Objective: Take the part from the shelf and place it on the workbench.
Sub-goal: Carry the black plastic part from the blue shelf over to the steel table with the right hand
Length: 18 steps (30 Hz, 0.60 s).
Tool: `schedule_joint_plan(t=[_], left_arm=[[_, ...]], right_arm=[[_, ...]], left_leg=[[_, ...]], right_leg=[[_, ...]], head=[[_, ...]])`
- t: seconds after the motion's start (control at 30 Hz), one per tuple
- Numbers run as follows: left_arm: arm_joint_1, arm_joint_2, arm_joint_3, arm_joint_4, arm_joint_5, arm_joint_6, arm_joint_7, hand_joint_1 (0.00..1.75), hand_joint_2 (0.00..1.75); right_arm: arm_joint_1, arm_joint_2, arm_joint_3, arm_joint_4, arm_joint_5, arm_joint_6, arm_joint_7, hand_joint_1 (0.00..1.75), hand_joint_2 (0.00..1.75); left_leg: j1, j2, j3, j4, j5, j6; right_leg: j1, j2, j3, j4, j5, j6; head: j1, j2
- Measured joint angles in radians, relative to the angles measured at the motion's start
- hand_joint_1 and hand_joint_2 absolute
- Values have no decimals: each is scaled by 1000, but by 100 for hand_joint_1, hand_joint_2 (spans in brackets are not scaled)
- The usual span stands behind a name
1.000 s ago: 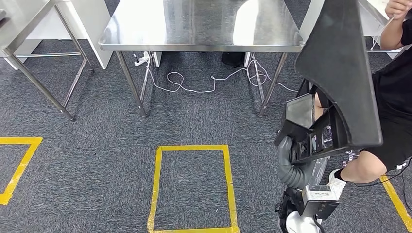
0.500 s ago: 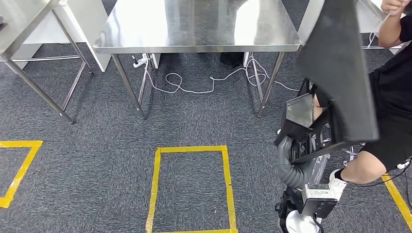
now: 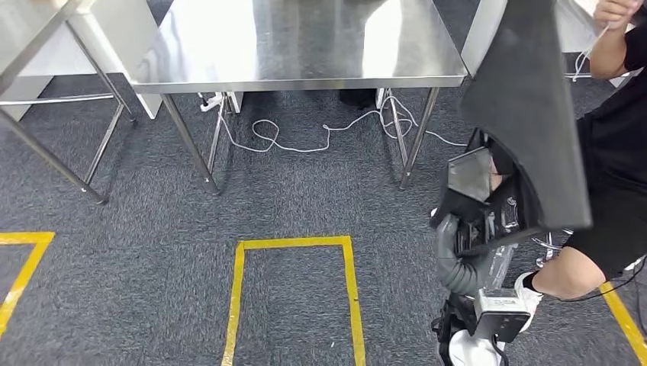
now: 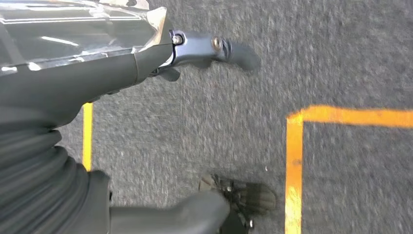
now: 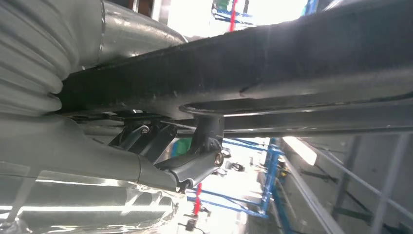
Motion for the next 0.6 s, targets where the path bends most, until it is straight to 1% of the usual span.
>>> schedule_joint_plan(t=[0.03,0.07,0.1,0.13,0.17,0.2,0.23,0.27,0.3,0.33,0.37,0.4,0.43,0.47,0.5,0.53,0.57,0.6], left_arm=[[1,0,0,0,0,0,0,0,175],[1,0,0,0,0,0,0,0,175],[2,-1,0,0,0,0,0,0,175],[1,-1,0,0,0,0,0,0,175],[1,-2,0,0,0,0,0,0,175],[1,-3,0,0,0,0,0,0,175],[2,-4,0,0,0,-1,0,0,175],[3,-6,0,0,0,-1,0,0,175],[4,-7,0,0,0,-1,0,0,175],[5,-8,0,0,0,-1,0,0,175],[5,-9,0,0,0,-1,0,0,175],[5,-9,0,1,0,-1,0,0,175],[4,-8,0,1,0,-1,0,0,175],[3,-8,1,1,0,0,0,0,175],[2,-8,1,1,-1,1,1,0,175],[1,-8,1,0,-2,1,1,0,175],[-1,-9,1,0,-3,1,1,0,175],[-3,-9,1,0,-4,1,1,0,175]], right_arm=[[1,0,0,0,0,0,0,175,175],[1,0,0,0,0,0,0,175,175],[0,0,0,0,0,0,0,175,175],[-1,0,0,0,0,0,0,175,175],[-2,0,-1,0,0,0,0,175,175],[-2,0,-1,1,0,0,0,175,175],[1,-1,-1,1,0,0,0,175,175],[3,-1,-1,1,0,0,1,175,175],[4,-1,-1,1,0,0,1,175,175],[5,-1,-1,1,0,0,1,175,175],[5,-2,-1,2,0,0,1,175,175],[6,-4,-1,3,0,0,0,175,175],[6,-5,0,5,0,0,0,175,175],[6,-6,-1,6,0,0,0,175,175],[7,-7,-1,8,-1,0,-1,175,175],[6,-8,-1,8,-1,0,-1,175,175],[6,-8,-2,7,-2,0,-1,175,175],[5,-8,-2,7,-2,0,-1,175,175]], left_leg=[[0,-1,11,-10,-1,4],[2,-2,26,-21,-3,8],[4,-2,44,-31,-5,12],[9,-3,60,-39,-8,14],[11,-2,70,-43,-14,14],[13,-3,78,-43,-21,13],[16,-3,86,-43,-30,8],[19,-3,96,-43,-40,3],[23,-4,109,-42,-51,-3],[27,-4,123,-42,-62,-11],[32,-5,137,-41,-75,-19],[34,-5,150,-37,-89,-28],[34,-4,158,-34,-102,-37],[33,-2,163,-32,-113,-45],[32,-1,168,-30,-121,-51],[33,1,168,-29,-124,-55],[36,2,166,-16,-122,-59],[40,3,150,16,-117,-62]], right_leg=[[2,-1,7,4,1,3],[3,-3,7,16,1,7],[3,-5,-3,40,-3,8],[2,-6,-27,84,-13,8],[0,-7,-63,142,-29,10],[-2,-7,-107,202,-48,11],[-5,-7,-147,248,-65,16],[-9,-8,-176,266,-73,23],[-15,-9,-189,252,-65,33],[-21,-10,-186,205,-36,48],[-29,-15,-174,139,10,66],[-32,-22,-163,83,51,78],[-33,-29,-152,45,80,77],[-32,-34,-147,28,96,67],[-29,-35,-145,30,92,50],[-29,-32,-138,31,89,34],[-29,-28,-133,30,87,26],[-29,-25,-125,28,82,18]], head=[[-2,0],[-4,0],[-5,0],[-5,0],[-4,0],[-5,0],[-5,0],[-5,0],[-5,0],[-5,0],[-4,0],[-2,0],[-1,0],[0,0],[-2,0],[-4,0],[-7,0],[-8,0]])
